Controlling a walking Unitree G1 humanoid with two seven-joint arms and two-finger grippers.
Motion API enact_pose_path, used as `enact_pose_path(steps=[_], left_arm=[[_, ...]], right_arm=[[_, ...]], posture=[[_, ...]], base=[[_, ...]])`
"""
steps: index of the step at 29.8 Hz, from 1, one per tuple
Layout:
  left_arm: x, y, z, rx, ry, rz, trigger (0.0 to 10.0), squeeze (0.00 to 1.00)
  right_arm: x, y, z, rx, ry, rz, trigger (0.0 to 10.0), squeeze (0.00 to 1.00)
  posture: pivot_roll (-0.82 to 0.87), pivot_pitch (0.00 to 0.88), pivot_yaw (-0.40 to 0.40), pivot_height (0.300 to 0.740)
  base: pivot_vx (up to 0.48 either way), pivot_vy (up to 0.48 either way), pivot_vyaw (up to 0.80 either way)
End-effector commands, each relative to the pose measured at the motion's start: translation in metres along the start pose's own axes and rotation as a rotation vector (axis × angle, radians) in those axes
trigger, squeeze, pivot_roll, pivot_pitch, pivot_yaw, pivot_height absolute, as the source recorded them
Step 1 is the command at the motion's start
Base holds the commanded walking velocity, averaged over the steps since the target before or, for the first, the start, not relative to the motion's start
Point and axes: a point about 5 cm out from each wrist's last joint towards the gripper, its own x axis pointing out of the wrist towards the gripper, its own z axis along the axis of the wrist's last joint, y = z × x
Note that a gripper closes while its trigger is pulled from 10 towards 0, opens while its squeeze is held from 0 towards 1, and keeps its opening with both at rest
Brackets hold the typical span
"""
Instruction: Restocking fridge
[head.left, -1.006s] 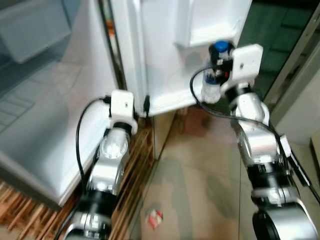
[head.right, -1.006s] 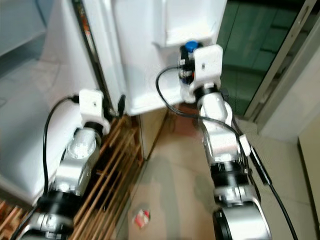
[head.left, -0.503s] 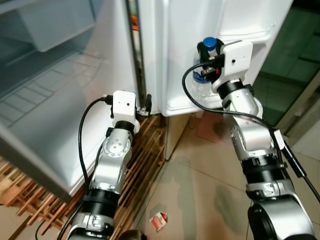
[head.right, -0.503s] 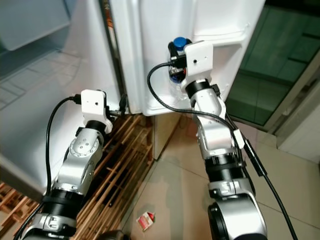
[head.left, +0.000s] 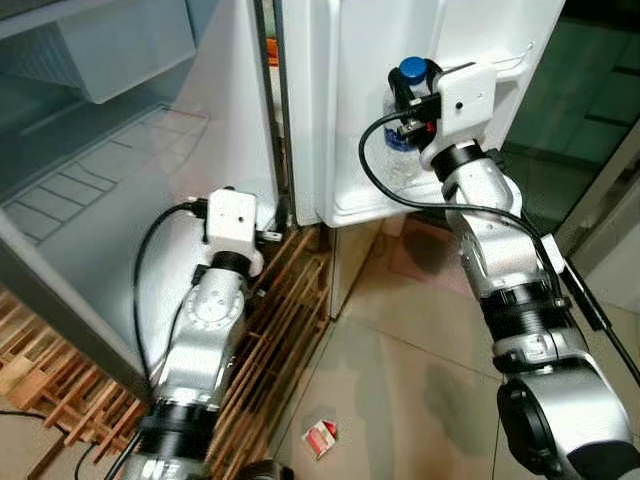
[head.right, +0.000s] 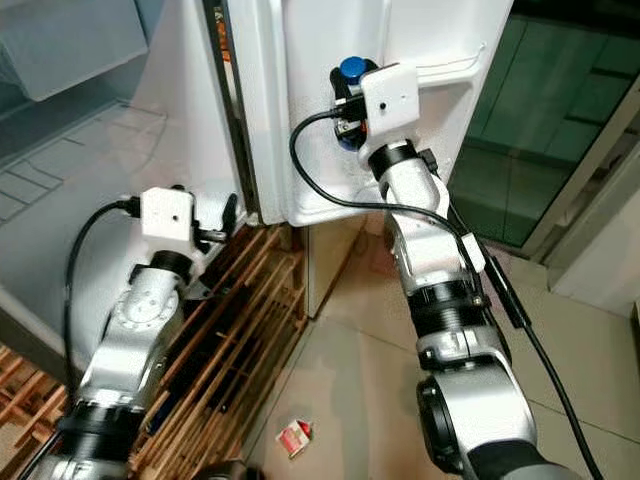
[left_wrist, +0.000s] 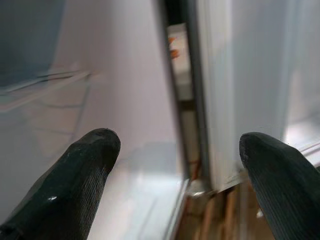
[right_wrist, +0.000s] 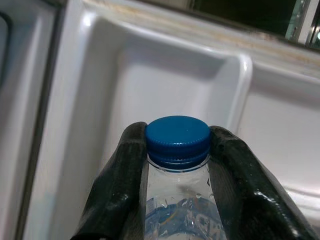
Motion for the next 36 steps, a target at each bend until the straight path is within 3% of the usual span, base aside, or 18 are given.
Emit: enact_pose_path(steps=[1, 7, 16, 23, 25, 36], left_arm=[[-0.001, 0.002, 0.002, 0.013, 0.003, -0.008, 10.0, 0.0], [-0.004, 0.001, 0.005, 0.007, 0.006, -0.017, 10.0, 0.0], [-0.015, -0.004, 0.008, -0.006, 0.014, -0.019, 10.0, 0.0], [-0.016, -0.005, 0.007, 0.001, 0.025, 0.003, 10.0, 0.0], [-0.018, -0.005, 0.008, 0.003, 0.029, 0.006, 10.0, 0.0], [-0.021, 0.004, 0.012, 0.028, 0.027, 0.019, 10.0, 0.0]], right_arm=[[0.007, 0.0, 0.011, -0.018, -0.054, 0.001, 0.0, 0.0], [0.008, -0.001, 0.01, -0.024, -0.065, -0.006, 0.0, 0.0], [0.014, 0.003, 0.014, -0.038, -0.109, 0.038, 0.0, 0.0], [0.015, 0.005, 0.008, 0.018, -0.078, 0.053, 0.0, 0.0], [0.017, 0.005, 0.004, 0.071, -0.06, 0.066, 0.0, 0.0], [0.023, 0.013, 0.002, 0.083, -0.057, 0.096, 0.0, 0.0]], posture=[[0.22, 0.077, 0.08, 0.74], [0.22, 0.096, 0.09, 0.74], [0.22, 0.127, 0.075, 0.74], [0.22, 0.142, 0.066, 0.74], [0.23, 0.145, 0.066, 0.74], [0.26, 0.153, 0.084, 0.74]], base=[[0.0, 0.0, 0.0], [0.0, 0.0, 0.0], [0.393, 0.0, 0.0], [0.184, 0.0, 0.0], [0.0, 0.0, 0.0], [0.0, 0.0, 0.0]])
